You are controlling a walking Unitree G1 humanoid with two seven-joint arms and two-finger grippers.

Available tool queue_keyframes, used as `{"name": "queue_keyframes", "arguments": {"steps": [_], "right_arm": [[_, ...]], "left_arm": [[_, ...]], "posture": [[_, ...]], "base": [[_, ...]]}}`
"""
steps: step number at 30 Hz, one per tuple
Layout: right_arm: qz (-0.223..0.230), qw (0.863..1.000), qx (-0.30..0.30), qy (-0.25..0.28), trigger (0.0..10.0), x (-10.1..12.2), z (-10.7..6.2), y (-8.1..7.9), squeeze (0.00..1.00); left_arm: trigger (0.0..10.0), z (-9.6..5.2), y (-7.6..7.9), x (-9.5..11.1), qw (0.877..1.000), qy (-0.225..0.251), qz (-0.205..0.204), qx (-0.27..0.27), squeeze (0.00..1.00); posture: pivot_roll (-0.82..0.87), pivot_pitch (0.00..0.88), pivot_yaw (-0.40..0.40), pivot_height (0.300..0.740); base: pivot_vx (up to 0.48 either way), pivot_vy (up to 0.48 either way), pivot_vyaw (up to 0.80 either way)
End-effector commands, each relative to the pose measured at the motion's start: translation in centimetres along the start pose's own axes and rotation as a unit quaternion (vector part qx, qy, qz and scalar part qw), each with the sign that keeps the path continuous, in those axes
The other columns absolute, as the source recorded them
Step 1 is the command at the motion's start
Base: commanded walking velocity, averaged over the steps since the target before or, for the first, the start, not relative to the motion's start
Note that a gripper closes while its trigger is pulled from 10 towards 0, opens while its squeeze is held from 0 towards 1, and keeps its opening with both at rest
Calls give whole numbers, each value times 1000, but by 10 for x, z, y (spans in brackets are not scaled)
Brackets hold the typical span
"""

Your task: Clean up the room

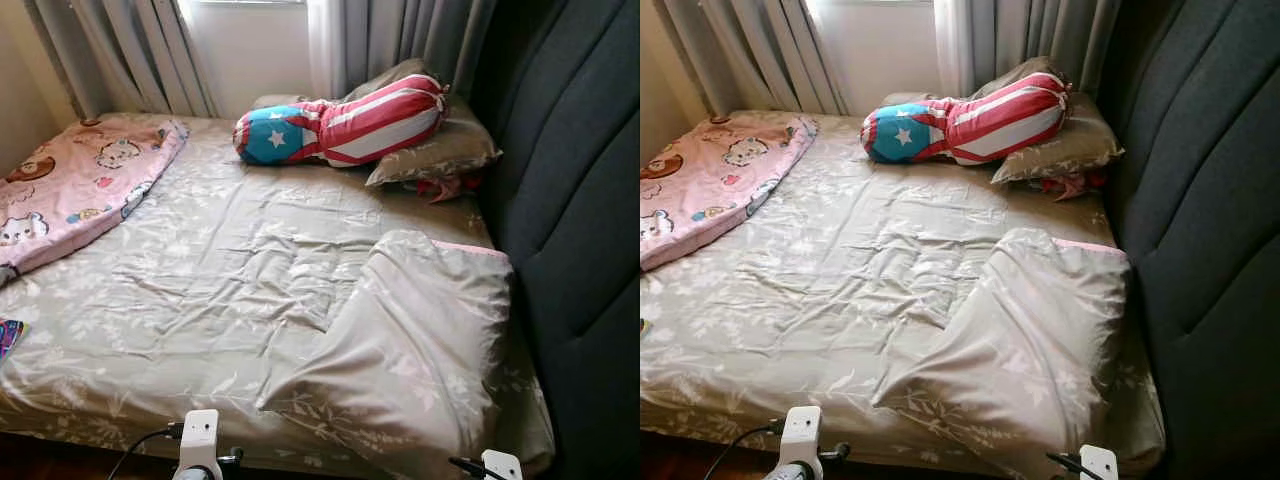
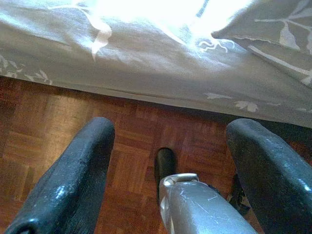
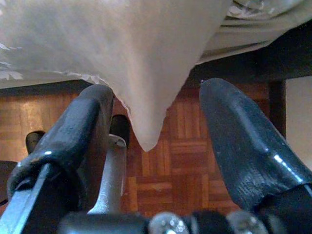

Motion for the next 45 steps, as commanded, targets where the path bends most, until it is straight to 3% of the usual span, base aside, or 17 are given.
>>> {"name": "queue_keyframes", "arguments": {"steps": [1,14,26,45], "right_arm": [[3,1000,2,-3,10000,-1,0,-2,0],[-7,1000,6,-8,10000,-3,0,-3,0],[-4,1000,8,0,10000,-1,0,-3,0],[-5,1000,5,2,10000,0,0,-2,0]], "left_arm": [[10000,-1,-6,-1,1000,-2,5,6,0],[10000,-2,-7,-5,1000,0,13,0,0],[10000,-3,-9,-6,1000,0,16,1,0],[10000,-4,-15,-8,1000,-3,6,8,0]], "posture": [[9,0,-31,740],[11,0,-28,740],[15,0,-34,740],[18,0,-39,740]], "base": [[0,0,0],[0,0,-561],[0,0,0],[276,0,0]]}}
Point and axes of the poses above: a point about 5 cm out from each wrist's last joint towards the gripper, its own z axis pointing out of the wrist towards the gripper, its own x axis along the axis of the wrist's last joint, y = z × x, the point moved 1 cm from there along z, pointing out of the wrist towards the gripper, and after that the axes turned 11 degrees about -z, right-handed, at the moved point
